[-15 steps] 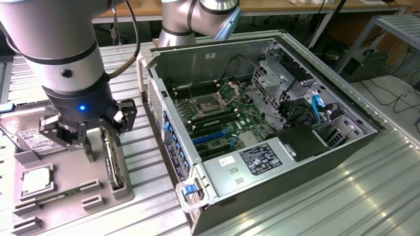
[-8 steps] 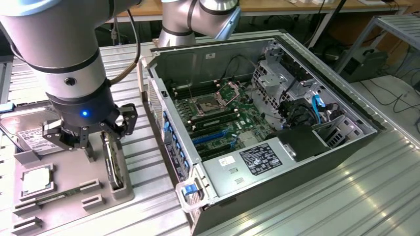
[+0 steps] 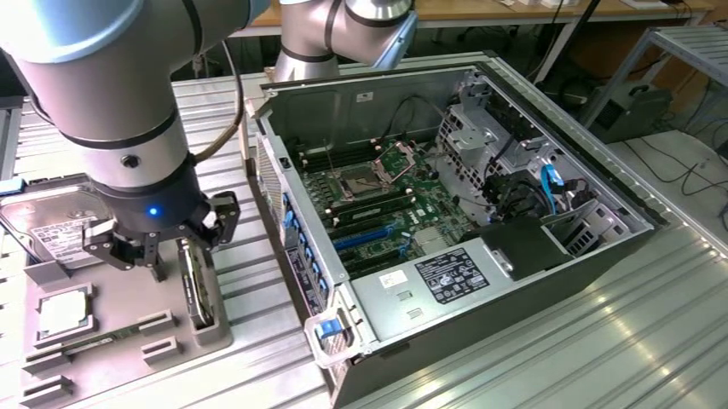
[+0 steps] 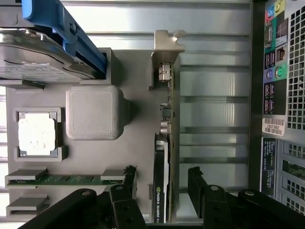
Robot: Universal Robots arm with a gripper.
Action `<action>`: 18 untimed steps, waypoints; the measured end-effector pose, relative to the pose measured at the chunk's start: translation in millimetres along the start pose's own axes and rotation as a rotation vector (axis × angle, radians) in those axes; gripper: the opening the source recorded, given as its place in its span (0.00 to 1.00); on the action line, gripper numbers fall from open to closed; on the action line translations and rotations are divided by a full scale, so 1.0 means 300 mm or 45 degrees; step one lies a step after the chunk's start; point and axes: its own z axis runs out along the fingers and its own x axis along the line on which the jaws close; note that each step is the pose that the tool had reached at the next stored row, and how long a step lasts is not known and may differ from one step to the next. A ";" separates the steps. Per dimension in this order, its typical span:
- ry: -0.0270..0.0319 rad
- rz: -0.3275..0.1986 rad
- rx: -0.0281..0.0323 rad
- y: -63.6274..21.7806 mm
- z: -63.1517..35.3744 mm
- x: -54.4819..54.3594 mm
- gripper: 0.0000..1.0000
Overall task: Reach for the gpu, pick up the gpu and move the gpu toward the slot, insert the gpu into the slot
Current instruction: 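Pick up the gpu and move the gpu toward the slot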
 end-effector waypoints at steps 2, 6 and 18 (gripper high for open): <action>0.0001 0.000 0.0001 0.000 0.013 0.000 0.56; 0.0000 0.000 0.0000 -0.001 0.037 0.001 0.56; 0.0000 0.000 0.0002 0.019 0.078 0.001 0.56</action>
